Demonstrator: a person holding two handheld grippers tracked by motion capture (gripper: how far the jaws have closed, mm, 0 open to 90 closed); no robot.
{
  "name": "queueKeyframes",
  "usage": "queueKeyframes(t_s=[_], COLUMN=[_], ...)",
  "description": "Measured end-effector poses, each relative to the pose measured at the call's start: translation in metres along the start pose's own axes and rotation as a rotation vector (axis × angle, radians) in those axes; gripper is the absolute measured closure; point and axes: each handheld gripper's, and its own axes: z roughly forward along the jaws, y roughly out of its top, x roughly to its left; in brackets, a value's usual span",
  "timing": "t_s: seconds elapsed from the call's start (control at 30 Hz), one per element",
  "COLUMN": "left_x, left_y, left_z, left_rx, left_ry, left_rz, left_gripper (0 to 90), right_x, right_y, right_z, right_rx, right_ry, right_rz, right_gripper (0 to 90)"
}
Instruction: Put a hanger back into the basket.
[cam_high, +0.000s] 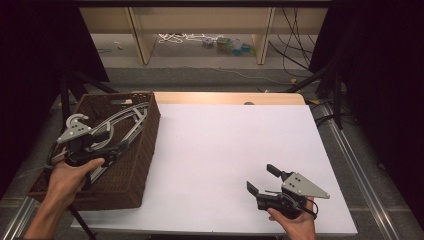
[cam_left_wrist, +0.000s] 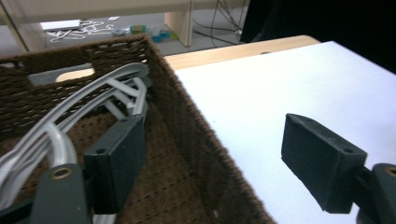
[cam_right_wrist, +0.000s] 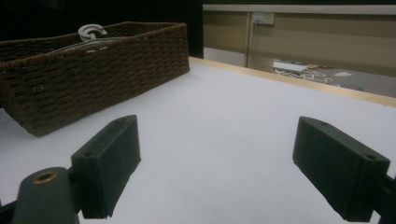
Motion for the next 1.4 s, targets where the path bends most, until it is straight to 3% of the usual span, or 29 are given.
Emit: queueKeyframes(t_s=[0.13, 0.17, 0.67, 0.83, 1.33, 1.4], left_x=[-0.009, -0.011, -0.039, -0.048, -0.071, -0.072], left_y=[-0.002, -0.003, -0.008, -0.012, -0.029, -0.031], left_z=[0.003, 0.004, 0.015, 0.019, 0.027, 0.027], left_rx=[-0.021, -0.026, -0.049, -0.044, -0.105, -0.115], left_ry=[-0.032, -0.036, -0.116, -0.135, -0.174, -0.182], left_rz=[0.011, 0.011, 0.021, 0.037, 0.085, 0.079], left_gripper=[23.2, 22.9, 20.4, 20.4, 19.9, 18.4], right_x=[0.000, -0.002, -0.001, -0.001, -0.002, 0.000], right_y=[0.000, 0.000, 0.000, 0.000, 0.000, 0.000], right_z=[0.000, 0.001, 0.001, 0.001, 0.001, 0.001], right_rx=[-0.006, -0.018, -0.017, -0.018, -0.018, -0.013], right_ry=[0.000, -0.004, -0.002, -0.002, 0.006, 0.026], right_rz=[-0.006, -0.026, -0.027, -0.028, -0.024, 0.003], right_gripper=[15.9, 15.9, 15.9, 15.9, 15.7, 15.6])
